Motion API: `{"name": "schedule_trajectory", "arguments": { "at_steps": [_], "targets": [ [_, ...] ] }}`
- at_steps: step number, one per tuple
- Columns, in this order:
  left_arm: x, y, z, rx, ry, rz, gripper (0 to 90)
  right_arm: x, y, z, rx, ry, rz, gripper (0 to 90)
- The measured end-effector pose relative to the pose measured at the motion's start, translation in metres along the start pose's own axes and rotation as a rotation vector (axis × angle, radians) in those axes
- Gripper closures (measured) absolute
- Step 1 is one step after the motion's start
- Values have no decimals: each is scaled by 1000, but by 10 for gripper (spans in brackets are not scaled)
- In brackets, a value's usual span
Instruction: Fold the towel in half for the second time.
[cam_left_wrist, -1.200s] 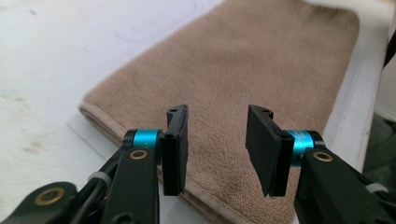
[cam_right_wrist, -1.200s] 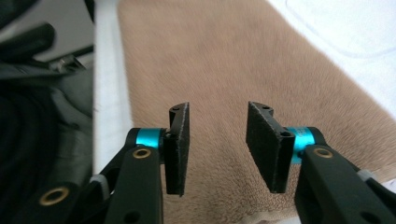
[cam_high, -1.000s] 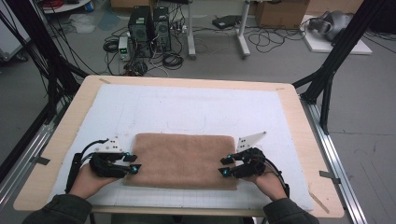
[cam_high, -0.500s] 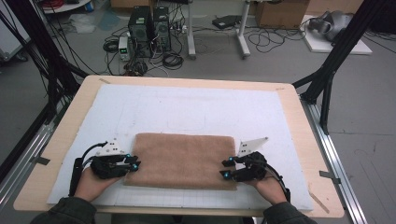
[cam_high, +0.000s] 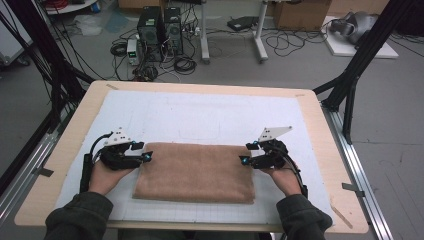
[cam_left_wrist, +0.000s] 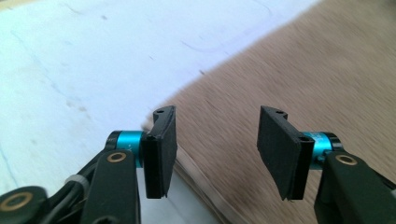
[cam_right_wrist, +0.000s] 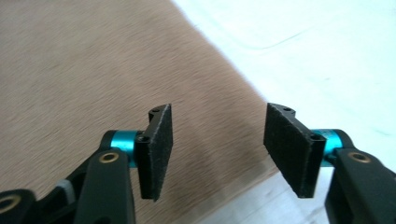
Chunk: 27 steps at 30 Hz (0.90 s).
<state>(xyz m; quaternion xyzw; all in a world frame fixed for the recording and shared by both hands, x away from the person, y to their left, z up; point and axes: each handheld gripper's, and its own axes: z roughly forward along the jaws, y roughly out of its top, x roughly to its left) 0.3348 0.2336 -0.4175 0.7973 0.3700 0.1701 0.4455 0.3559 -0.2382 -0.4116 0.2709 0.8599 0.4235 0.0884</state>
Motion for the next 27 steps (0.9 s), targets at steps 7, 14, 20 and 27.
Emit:
{"name": "schedule_trajectory", "arguments": {
  "at_steps": [7,14,20,27],
  "targets": [
    [15,-7,26,76,21,-39,421,-22,-10,18,17,-25,87,322],
    [17,-11,32,98,13,-65,401,-25,-15,31,62,2,110,332],
    [15,-11,32,99,-13,-50,521,-23,-16,31,70,77,116,533],
    [9,-12,30,89,-33,-45,705,-19,-18,29,46,99,104,697]
  ]
}}
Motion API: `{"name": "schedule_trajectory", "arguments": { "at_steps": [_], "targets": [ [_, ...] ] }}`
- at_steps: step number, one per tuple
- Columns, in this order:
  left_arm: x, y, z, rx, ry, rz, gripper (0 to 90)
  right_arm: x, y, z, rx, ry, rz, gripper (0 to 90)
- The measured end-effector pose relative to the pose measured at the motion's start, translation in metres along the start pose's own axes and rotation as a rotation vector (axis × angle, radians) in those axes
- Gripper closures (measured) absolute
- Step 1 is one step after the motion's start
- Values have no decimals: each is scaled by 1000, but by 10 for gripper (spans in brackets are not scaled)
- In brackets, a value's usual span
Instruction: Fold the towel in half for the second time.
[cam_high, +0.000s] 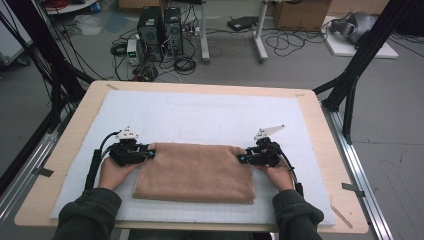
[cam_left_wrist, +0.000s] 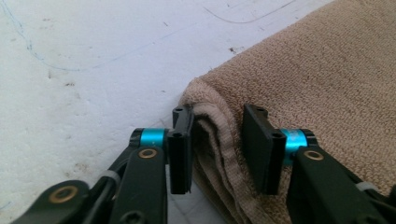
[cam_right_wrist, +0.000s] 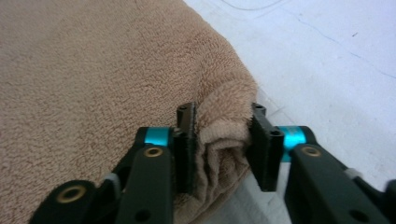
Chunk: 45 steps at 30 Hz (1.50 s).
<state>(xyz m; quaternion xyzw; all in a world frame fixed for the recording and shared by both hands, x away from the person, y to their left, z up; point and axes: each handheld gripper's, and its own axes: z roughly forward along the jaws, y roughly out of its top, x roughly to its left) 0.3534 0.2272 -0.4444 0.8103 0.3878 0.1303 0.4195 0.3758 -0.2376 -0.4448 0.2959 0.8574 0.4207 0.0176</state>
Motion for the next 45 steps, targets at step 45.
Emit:
{"name": "schedule_trajectory", "arguments": {
  "at_steps": [45],
  "targets": [
    [-8,13,-2,25,-23,75,607,-1,19,-7,-10,-133,24,553]
  ]
}}
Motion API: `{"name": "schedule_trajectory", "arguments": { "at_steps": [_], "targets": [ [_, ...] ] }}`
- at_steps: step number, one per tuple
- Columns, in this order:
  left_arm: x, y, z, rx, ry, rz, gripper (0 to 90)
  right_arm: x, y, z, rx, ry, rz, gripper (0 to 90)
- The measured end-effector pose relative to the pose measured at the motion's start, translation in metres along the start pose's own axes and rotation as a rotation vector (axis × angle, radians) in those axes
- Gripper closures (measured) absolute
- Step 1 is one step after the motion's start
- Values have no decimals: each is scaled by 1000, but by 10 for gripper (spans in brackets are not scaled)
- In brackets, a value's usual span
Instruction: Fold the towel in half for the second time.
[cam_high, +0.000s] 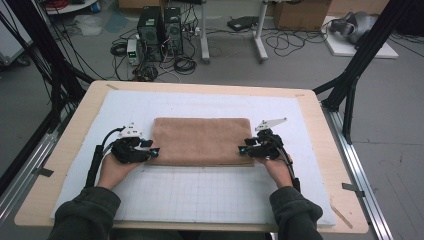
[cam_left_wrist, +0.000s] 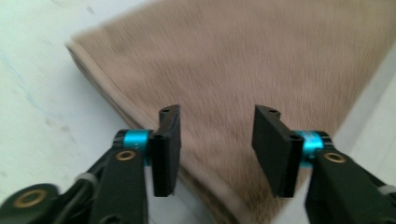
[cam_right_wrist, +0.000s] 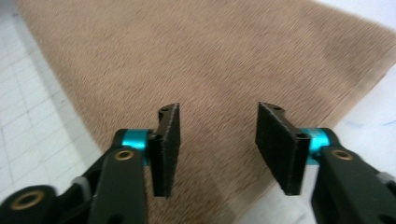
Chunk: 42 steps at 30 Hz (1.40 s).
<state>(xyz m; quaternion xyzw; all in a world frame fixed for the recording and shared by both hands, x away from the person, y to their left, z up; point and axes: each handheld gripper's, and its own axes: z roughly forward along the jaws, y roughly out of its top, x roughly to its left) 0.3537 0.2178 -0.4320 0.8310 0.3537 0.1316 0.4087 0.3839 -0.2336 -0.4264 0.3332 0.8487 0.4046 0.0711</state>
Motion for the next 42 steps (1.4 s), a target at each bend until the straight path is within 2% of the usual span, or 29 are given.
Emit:
{"name": "schedule_trajectory", "arguments": {
  "at_steps": [1,3,5,10,12,16,19,21,25,30,34,40,42],
  "targets": [
    [2,-3,3,9,-7,-16,623,1,-2,1,11,1,3,558],
    [6,-7,4,-14,-24,-69,630,4,-7,5,16,5,-2,575],
    [6,-6,4,-9,-17,-48,631,6,-11,5,7,-6,-10,576],
    [4,-6,4,-9,-9,-39,610,8,-11,5,5,-8,-11,543],
    [4,-6,4,-12,-8,-32,576,8,-10,5,-4,-13,-8,494],
    [4,-5,1,-25,-7,-60,469,9,-9,2,-29,-29,-1,387],
    [2,-4,-1,-25,-6,-53,394,10,-8,-1,-61,-38,23,326],
    [-1,-3,-3,-36,5,-35,361,10,-8,-3,-74,-36,26,309],
    [-4,-2,-11,-61,14,-37,324,16,-5,-7,-104,-13,32,279],
    [-7,-3,-21,-86,20,-47,288,27,-1,-8,-110,-17,-11,264],
    [-9,-9,-26,-104,19,-55,282,35,0,-9,-113,-15,-46,243],
    [-12,-16,-31,-91,13,-70,256,41,-2,-15,-115,-6,-51,202],
    [-15,-15,-35,-114,9,-70,251,43,-3,-18,-131,-13,-59,199]
  ]
}}
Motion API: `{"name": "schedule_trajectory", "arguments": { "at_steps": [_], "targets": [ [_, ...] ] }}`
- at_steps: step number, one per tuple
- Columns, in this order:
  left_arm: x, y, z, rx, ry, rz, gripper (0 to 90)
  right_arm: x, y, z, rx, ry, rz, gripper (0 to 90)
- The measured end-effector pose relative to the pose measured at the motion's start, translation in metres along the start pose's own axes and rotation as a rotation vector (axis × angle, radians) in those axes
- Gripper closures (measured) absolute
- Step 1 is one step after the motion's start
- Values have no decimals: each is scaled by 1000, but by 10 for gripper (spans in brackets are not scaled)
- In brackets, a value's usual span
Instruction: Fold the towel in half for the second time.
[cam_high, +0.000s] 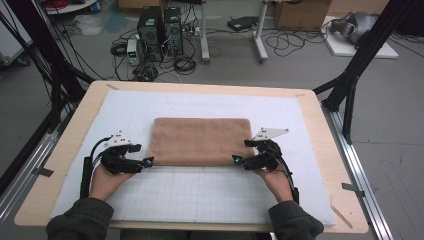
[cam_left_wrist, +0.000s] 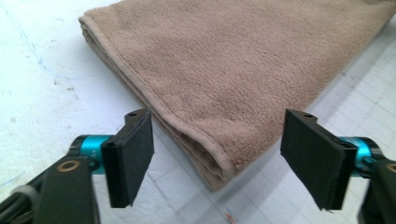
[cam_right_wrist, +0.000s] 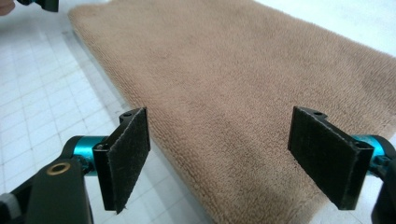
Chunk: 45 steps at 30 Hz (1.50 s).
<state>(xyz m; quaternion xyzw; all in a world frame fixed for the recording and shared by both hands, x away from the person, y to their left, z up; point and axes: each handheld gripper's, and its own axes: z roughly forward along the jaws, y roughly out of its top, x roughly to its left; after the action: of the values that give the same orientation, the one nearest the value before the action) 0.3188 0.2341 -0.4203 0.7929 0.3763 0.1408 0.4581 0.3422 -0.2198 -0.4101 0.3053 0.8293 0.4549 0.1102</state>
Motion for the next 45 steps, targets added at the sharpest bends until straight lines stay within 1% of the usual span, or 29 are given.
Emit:
{"name": "schedule_trajectory", "arguments": {
  "at_steps": [1,3,4,5,6,9,11,12,15,16,18,20,23,26,28,30,32,35,36,39,42,45],
  "targets": [
    [-1,1,-2,-4,2,6,252,2,-1,-2,-6,-4,-8,195],
    [-3,2,-5,-11,-6,5,250,4,-3,-5,-16,-15,-14,184],
    [-4,2,-7,-8,-3,10,250,5,-4,-6,-15,-14,-13,178],
    [-4,1,-8,-9,-9,7,246,5,-6,-7,-17,-11,-6,172],
    [-4,2,-10,-9,-29,1,241,5,-8,-9,-21,-7,0,167],
    [-7,2,-15,-23,-24,13,240,5,-11,-13,-31,-2,14,154],
    [-8,2,-16,-28,-27,14,240,5,-13,-15,-26,-15,13,150],
    [-9,1,-17,-26,-20,19,240,4,-14,-17,-25,-14,16,147],
    [-12,0,-19,-24,-19,30,240,5,-18,-22,-24,-23,11,147],
    [-12,0,-20,-30,-20,30,240,5,-20,-24,-25,-22,14,147],
    [-12,-3,-21,-32,-19,31,240,6,-23,-28,-26,-30,13,147],
    [-12,-6,-23,-31,-25,20,240,7,-27,-33,-28,-34,16,146],
    [-13,-12,-26,-36,-22,20,240,9,-32,-40,-21,-47,7,147],
    [-14,-16,-30,-35,-15,17,240,11,-37,-47,-29,-50,13,147],
    [-15,-18,-32,-36,-18,11,238,12,-41,-51,-35,-55,14,146],
    [-16,-20,-34,-37,-8,15,233,14,-45,-55,-43,-53,21,146],
    [-17,-22,-37,-41,-12,13,233,16,-48,-59,-52,-54,26,145],
    [-18,-26,-40,-39,-6,14,232,18,-50,-63,-56,-62,24,144],
    [-19,-28,-40,-38,-7,12,233,18,-52,-64,-59,-54,28,145],
    [-22,-32,-43,-36,-6,13,232,19,-55,-66,-56,-60,27,145],
    [-25,-34,-44,-33,-2,20,232,20,-60,-69,-55,-56,36,145],
    [-26,-36,-45,-40,-2,16,231,22,-64,-71,-58,-59,41,145]
  ]
}}
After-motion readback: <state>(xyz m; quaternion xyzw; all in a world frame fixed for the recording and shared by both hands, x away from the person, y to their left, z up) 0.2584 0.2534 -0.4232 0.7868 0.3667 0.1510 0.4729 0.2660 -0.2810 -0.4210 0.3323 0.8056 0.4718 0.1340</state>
